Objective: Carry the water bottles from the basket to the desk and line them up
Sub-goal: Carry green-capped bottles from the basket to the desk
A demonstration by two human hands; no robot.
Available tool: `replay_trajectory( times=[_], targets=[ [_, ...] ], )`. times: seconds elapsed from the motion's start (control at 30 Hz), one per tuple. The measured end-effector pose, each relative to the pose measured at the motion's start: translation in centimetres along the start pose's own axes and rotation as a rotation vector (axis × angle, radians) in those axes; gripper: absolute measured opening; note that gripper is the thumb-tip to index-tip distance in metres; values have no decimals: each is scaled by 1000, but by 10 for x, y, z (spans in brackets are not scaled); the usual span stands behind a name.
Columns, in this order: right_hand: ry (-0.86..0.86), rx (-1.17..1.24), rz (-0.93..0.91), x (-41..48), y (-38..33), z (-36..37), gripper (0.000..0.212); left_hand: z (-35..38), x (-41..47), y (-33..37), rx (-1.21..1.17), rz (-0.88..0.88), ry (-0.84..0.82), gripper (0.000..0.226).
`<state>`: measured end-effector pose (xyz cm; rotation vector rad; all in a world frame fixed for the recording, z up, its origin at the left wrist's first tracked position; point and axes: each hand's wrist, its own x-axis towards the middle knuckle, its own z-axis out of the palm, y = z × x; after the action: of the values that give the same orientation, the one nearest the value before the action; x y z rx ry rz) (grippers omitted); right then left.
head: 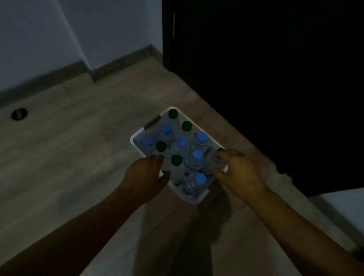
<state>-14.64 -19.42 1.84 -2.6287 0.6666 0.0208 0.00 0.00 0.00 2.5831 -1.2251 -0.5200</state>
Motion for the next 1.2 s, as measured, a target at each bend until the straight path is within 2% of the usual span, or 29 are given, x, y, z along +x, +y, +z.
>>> replay_trajectory(
  times=[0.27,0.47,0.7,0.8,0.9,1.03,1.2],
  targets=[
    [188,26,-30,18,36,44,39,49,29,-17,-68,92,197,50],
    [322,116,-8,31,56,67,41,72,39,-26,-112,100,250,50],
    [419,259,6,37,71,104,53,96,55,-29,-207,83,304,37],
    [485,359,-7,38,74,113,48,107,58,-32,-252,107,300,36],
    [485,525,39,40,76,122,34,117,58,-32,-314,117,334,34],
    [540,639,67,42,75,131,21,124,59,-30,-473,89,376,17],
    [605,757,20,42,75,135,18,129,55,-32,-526,161,437,21]
  ],
)
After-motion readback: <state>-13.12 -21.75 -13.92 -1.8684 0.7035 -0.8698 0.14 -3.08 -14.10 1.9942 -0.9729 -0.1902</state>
